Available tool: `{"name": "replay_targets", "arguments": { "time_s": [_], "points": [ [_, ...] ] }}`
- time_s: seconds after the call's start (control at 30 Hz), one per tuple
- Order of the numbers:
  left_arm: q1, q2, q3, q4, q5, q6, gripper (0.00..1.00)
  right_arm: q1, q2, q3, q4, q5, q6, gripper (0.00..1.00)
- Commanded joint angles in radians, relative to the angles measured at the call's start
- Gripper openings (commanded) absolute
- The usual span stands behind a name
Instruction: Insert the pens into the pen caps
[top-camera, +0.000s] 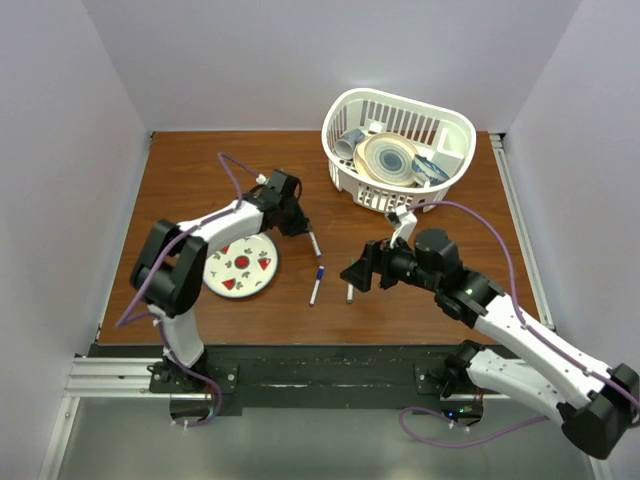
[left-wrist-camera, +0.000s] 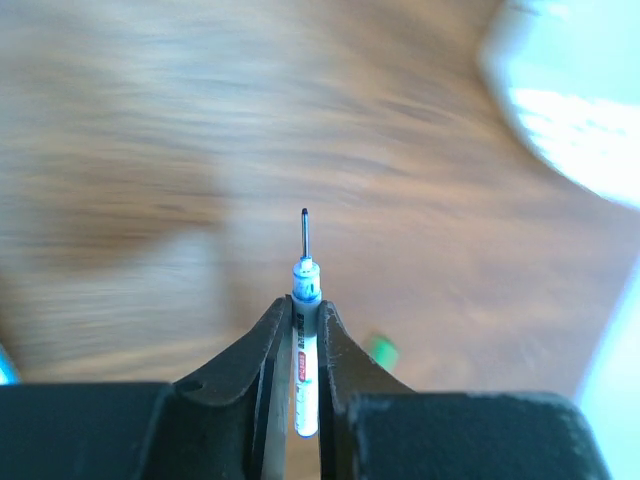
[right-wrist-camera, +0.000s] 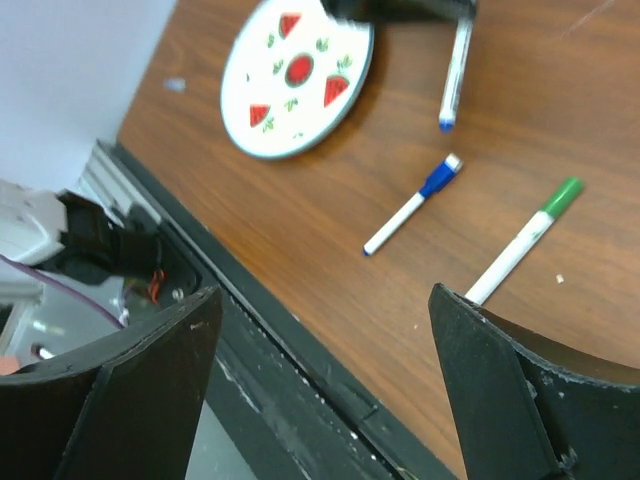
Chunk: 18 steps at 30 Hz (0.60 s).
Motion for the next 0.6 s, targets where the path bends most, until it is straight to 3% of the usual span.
{"name": "replay_targets", "arguments": {
  "time_s": [0.0,0.17,0.23,0.57],
  "points": [
    [-0.003,-0.151,-0.077,0.278,0.228,0.211,0.0,0.0,0.073,-0.012,0.153,-0.101,0.011,0.84],
    [-0.003,-0.219,-0.161,0.41,0.494,0.284,0.0,-0.021,0.17,-0.038,0.34,-0.252,0.034,0.69],
    [-0.003,-0.261,-0.184,0.449,0.562,0.295,0.0,-0.038,0.184,-0.051,0.405,-0.278,0.046,0.68],
    [-0.002,-0.47,-0.318,0.625,0.683,0.26,0.0,-0.115,0.228,-0.1,0.591,-0.361,0.116,0.58]
  ]
}}
